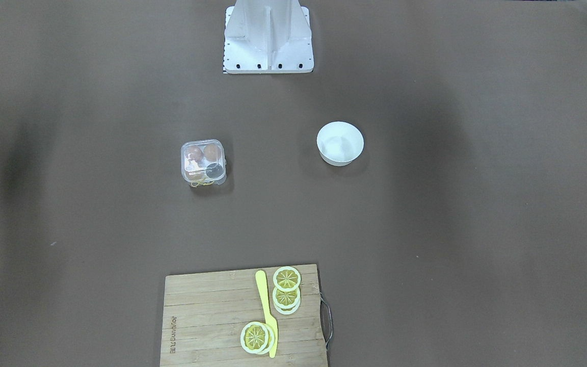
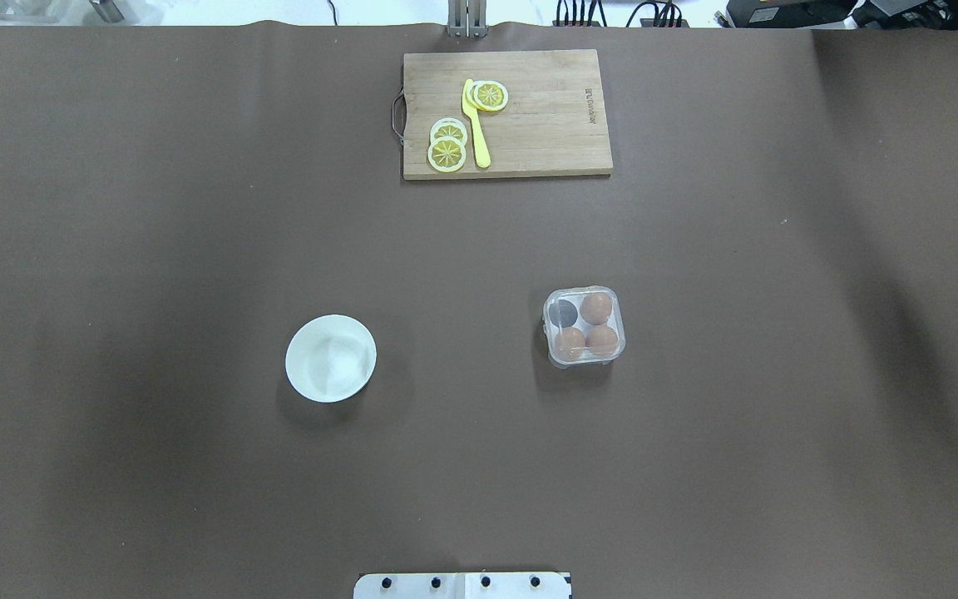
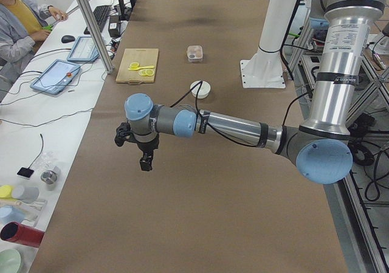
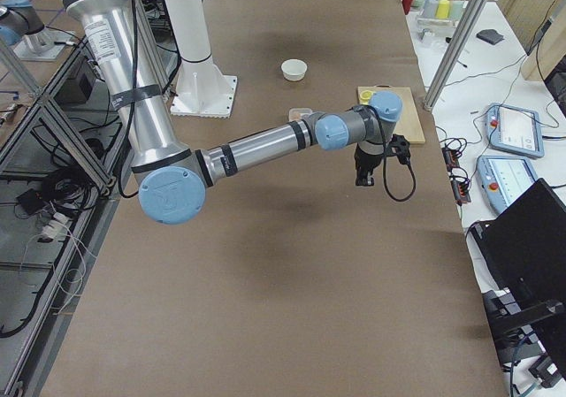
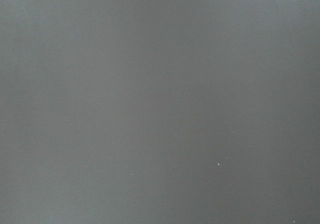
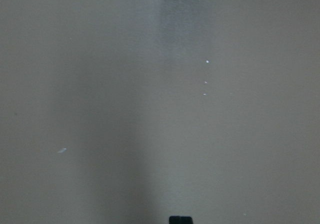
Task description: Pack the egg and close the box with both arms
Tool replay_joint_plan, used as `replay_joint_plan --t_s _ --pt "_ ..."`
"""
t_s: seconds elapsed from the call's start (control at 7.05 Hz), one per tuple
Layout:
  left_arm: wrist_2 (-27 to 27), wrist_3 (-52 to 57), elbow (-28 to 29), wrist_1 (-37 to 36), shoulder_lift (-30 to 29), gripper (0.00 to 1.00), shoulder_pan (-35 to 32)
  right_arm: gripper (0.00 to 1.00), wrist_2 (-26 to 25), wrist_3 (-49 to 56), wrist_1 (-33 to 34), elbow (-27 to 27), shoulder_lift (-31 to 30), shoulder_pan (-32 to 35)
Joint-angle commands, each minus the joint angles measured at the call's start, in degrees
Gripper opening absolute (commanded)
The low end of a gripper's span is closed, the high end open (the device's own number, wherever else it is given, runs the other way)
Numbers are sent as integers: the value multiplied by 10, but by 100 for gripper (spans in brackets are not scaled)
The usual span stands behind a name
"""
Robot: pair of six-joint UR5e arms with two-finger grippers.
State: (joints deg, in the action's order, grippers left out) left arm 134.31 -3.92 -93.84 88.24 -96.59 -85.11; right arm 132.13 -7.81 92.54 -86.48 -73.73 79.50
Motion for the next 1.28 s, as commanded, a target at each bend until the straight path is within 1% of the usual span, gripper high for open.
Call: replay_joint_plan --t_s 0.0,0.57,1.14 --pt "-3 1 3 -1 8 99 -7 99 -2 69 -1 23 -11 43" --pt "-4 -3 18 -5 9 99 -8 100 -7 84 -3 24 -14 54" --pt "-4 -6 9 0 0 99 -7 100 -6 85 -7 18 -19 54"
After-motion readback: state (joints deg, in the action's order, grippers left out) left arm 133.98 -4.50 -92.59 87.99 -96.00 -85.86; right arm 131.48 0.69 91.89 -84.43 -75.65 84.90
